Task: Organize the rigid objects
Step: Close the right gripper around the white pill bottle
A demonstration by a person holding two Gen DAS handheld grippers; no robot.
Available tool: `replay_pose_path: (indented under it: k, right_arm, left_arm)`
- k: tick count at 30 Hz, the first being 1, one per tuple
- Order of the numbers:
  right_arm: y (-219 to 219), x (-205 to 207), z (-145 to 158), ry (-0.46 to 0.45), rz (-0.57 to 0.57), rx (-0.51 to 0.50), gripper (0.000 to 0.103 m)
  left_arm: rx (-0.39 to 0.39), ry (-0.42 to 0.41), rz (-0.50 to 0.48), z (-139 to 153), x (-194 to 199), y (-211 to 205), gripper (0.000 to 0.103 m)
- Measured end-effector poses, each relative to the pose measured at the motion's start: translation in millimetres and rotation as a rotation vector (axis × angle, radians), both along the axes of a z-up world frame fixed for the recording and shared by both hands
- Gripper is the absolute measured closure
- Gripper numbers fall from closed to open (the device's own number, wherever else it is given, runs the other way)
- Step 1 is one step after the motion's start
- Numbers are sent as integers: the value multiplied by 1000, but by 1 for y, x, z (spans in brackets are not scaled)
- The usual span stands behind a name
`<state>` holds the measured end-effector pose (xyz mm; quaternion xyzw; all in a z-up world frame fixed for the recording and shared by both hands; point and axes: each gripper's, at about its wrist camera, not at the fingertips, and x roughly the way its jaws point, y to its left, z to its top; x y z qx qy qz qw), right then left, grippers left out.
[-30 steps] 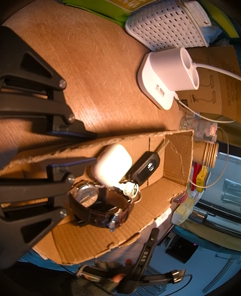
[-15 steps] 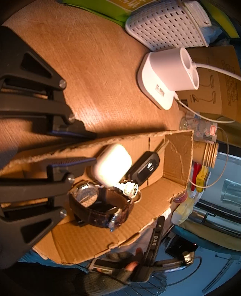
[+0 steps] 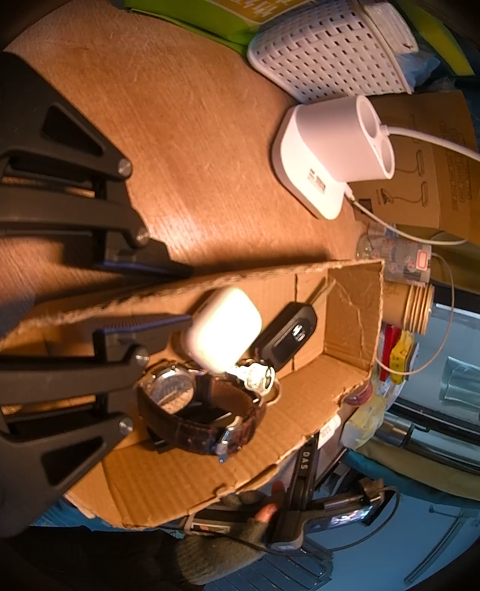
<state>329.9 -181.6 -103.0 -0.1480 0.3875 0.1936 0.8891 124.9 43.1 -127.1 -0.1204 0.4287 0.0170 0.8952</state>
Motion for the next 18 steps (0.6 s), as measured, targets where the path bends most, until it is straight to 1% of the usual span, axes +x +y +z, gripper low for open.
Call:
replay_pose_path:
  k: [4,6,7,18]
  right_arm:
    - [1,1,-3,5,2,-7,45]
    - [2,1,-5,8,8,-10,49]
    - [2,1,-6,9,11,-14,53]
    - [-4,-8,5,-16,24,15,55]
  left_arm:
    - [1,0,0,0,0,0,81]
    - [1,0,0,0,0,0,81]
    - [1,0,0,0,0,0,81]
    - [-1,0,0,0,0,0,81]
